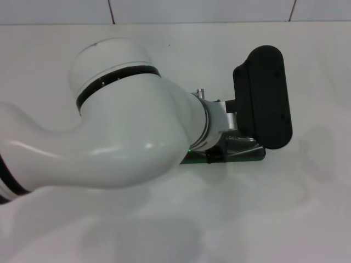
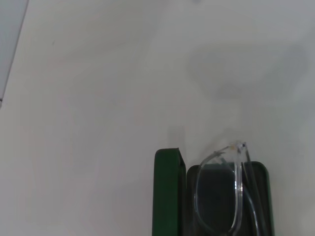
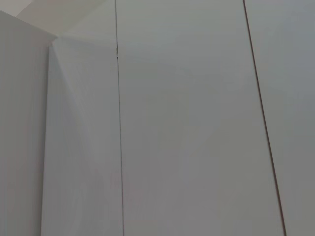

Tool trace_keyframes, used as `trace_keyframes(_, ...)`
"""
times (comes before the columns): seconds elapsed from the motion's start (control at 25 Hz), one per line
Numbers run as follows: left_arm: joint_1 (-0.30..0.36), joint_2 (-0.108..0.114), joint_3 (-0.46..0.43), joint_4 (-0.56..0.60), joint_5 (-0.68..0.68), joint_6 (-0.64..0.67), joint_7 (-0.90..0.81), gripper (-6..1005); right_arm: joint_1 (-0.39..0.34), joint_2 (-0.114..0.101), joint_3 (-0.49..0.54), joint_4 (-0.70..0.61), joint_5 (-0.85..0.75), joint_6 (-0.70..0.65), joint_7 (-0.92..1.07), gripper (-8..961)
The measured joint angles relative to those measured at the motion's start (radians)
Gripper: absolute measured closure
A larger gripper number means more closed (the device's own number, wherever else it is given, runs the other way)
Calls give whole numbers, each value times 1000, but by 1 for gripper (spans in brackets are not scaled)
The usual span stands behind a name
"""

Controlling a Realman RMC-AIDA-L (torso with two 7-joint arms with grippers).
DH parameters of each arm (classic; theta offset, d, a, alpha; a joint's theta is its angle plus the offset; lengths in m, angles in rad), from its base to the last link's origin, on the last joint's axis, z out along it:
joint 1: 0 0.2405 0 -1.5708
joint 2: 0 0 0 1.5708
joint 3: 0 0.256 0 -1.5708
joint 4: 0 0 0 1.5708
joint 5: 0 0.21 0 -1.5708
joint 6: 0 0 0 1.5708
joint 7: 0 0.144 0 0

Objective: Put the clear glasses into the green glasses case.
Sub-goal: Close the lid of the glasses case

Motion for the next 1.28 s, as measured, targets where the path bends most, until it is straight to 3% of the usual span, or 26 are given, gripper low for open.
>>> trace_keyframes(0.4, 71, 0, -33, 135, -2, 39, 4, 708, 9, 0, -1, 0, -14, 4, 3, 937)
trace_keyframes(0.64, 195, 1, -111, 312, -12, 39, 33, 723, 59, -2, -2, -13, -156, 6, 11, 937)
trace_keyframes(0.76, 281, 1, -169, 406, -88, 21, 87, 730, 99, -10, -2, -16, -268, 14, 19, 936)
trace_keyframes(0.96, 425, 2, -338, 468, -441, -61, 299, 743, 147, -10, -2, -56, -418, 29, 30, 936)
trace_keyframes(1.04, 474, 2, -422, 463, -637, -75, 423, 789, 153, 0, -3, -86, -453, 32, 39, 937)
trace_keyframes(1.08, 474, 2, -422, 463, -637, -75, 423, 834, 158, 6, -6, -108, -478, 33, 46, 937)
trace_keyframes(1.12, 538, 4, -536, 436, -894, -57, 585, 878, 162, 13, -13, -127, -504, 34, 52, 937)
trace_keyframes(1.28, 591, 5, -674, 362, -1153, 31, 767, 880, 170, 43, -41, -216, -575, 34, 86, 937)
